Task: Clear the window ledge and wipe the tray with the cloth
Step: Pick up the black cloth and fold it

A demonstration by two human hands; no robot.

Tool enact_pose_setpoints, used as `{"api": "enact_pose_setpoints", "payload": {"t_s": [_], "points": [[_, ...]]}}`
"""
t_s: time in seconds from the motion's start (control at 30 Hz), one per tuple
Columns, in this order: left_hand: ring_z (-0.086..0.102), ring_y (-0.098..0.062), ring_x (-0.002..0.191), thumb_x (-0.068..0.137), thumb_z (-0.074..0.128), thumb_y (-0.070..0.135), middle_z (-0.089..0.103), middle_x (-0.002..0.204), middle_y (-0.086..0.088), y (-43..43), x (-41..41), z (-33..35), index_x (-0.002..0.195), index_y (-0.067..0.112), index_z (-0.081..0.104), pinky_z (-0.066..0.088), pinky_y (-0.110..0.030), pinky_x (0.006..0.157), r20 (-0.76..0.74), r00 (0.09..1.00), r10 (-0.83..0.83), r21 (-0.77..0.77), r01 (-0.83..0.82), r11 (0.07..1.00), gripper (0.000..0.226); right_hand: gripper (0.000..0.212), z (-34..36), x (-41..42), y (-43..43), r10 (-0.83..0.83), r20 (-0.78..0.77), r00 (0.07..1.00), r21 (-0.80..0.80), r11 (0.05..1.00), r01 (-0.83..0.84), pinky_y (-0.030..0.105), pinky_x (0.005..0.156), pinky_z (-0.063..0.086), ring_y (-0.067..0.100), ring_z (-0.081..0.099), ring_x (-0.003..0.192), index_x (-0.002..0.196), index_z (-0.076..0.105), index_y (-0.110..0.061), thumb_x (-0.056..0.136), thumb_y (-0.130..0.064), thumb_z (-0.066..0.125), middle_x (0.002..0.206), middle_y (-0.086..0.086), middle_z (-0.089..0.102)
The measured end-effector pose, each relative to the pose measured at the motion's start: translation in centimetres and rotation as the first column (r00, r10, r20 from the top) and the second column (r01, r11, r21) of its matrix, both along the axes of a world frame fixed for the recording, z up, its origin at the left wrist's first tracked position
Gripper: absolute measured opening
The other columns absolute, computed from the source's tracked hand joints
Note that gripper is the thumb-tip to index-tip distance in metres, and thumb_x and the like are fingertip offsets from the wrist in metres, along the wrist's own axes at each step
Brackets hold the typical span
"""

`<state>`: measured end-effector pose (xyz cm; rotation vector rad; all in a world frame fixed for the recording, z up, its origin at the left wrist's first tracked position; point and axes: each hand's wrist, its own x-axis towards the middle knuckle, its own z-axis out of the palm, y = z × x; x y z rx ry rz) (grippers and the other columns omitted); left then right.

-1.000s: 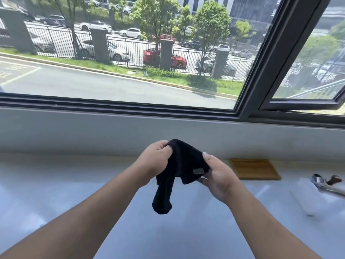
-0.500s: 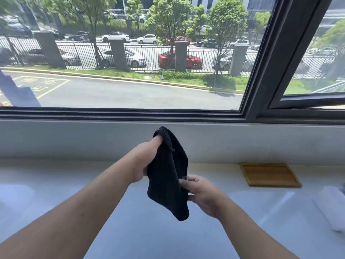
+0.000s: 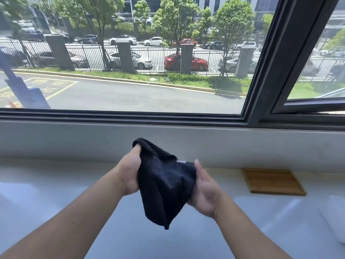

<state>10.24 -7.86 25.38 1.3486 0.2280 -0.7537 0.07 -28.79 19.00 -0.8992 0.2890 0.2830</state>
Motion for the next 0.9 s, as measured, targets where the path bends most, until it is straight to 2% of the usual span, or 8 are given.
{"api": "enact_pose_setpoints", "payload": {"t_s": [0.07,0.17,0.37,0.5,0.57,0.67,0.8,0.9], "points": [[0.077,-0.033,0.099,0.092,0.052,0.075,0.079,0.113,-0.013,-0.4,-0.1,-0.8,0.123,0.009,0.072,0.059,-0.045,0.092,-0.056,0.997,0.056,0.008,-0.056,0.998,0.075,0.060,-1.7,-0.8,1.9,0.142,-0.073,0.987,-0.069,0.987,-0.147,0.048,0.111,0.044,0.029,0.065,0.124,0.148,0.057,-0.020,0.099,-0.054,0.055,0.143,0.012,0.067],[0.072,-0.031,0.080,0.093,0.057,0.070,0.075,0.092,-0.011,-0.4,0.1,-1.6,0.106,0.011,0.073,0.059,-0.041,0.077,-0.071,0.996,0.049,0.018,-0.048,0.999,0.062,0.067,-3.1,-0.7,3.2,0.004,-0.134,0.991,-0.089,0.996,-0.016,0.043,0.086,0.055,0.031,0.072,0.102,0.160,0.033,-0.016,0.099,-0.016,0.063,0.127,0.014,0.075],[0.078,-0.026,0.077,0.097,0.066,0.023,0.080,0.099,-0.014,3.1,0.9,-2.3,0.107,0.004,0.078,0.060,-0.033,0.060,0.079,0.990,-0.113,0.249,0.090,0.964,0.025,0.051,-0.5,0.0,-0.9,-0.170,0.019,0.985,-0.257,0.951,0.169,0.038,0.080,0.055,0.026,0.070,0.091,0.145,0.053,-0.023,0.100,-0.001,0.061,0.105,0.013,0.072],[0.078,-0.025,0.089,0.091,0.071,0.001,0.080,0.110,-0.014,4.9,0.9,-3.6,0.122,0.008,0.069,0.057,-0.035,0.071,0.117,0.981,-0.155,0.371,0.101,0.923,0.032,0.059,1.1,-0.3,-3.2,-0.060,0.083,0.995,-0.548,0.831,0.095,0.036,0.087,0.060,0.020,0.073,0.097,0.150,0.049,-0.026,0.098,-0.001,0.065,0.120,0.010,0.071],[0.078,-0.028,0.100,0.089,0.075,-0.003,0.075,0.120,-0.016,5.4,1.1,-3.9,0.131,0.020,0.058,0.059,-0.034,0.079,0.164,0.976,-0.142,0.340,0.080,0.937,0.051,0.066,1.8,-0.5,-4.4,-0.011,0.100,0.995,-0.594,0.802,0.069,0.032,0.085,0.061,0.021,0.076,0.102,0.151,0.043,-0.031,0.098,-0.001,0.067,0.123,0.008,0.074],[0.079,-0.025,0.100,0.090,0.075,-0.004,0.080,0.112,-0.012,5.8,1.6,-4.1,0.130,0.018,0.066,0.059,-0.034,0.088,0.269,0.933,-0.240,0.386,0.124,0.914,0.047,0.060,2.8,-0.9,-5.7,0.056,0.072,0.996,-0.656,0.755,0.005,0.037,0.086,0.063,0.028,0.076,0.107,0.146,0.046,-0.029,0.098,0.001,0.065,0.119,0.014,0.077],[0.076,-0.006,0.087,0.091,0.078,0.016,0.082,0.089,0.013,5.1,1.6,-4.0,0.099,0.031,0.080,0.052,-0.024,0.072,0.450,0.785,-0.425,0.635,0.054,0.771,0.017,0.015,3.3,-1.1,-6.7,0.101,0.001,0.995,-0.911,0.411,-0.041,0.052,0.091,0.059,0.024,0.072,0.083,0.109,0.072,-0.013,0.097,-0.005,0.068,0.098,0.015,0.079],[0.068,0.007,0.067,0.093,0.071,0.024,0.077,0.081,0.026,4.4,1.5,-3.9,0.087,0.034,0.079,0.047,-0.017,0.059,0.509,0.713,-0.483,0.695,-0.009,0.719,0.014,0.009,3.8,-1.2,-7.2,0.128,-0.035,0.991,-0.991,0.123,-0.051,0.039,0.070,0.057,0.018,0.066,0.068,0.085,0.074,-0.022,0.094,-0.020,0.072,0.076,-0.002,0.075]]}}
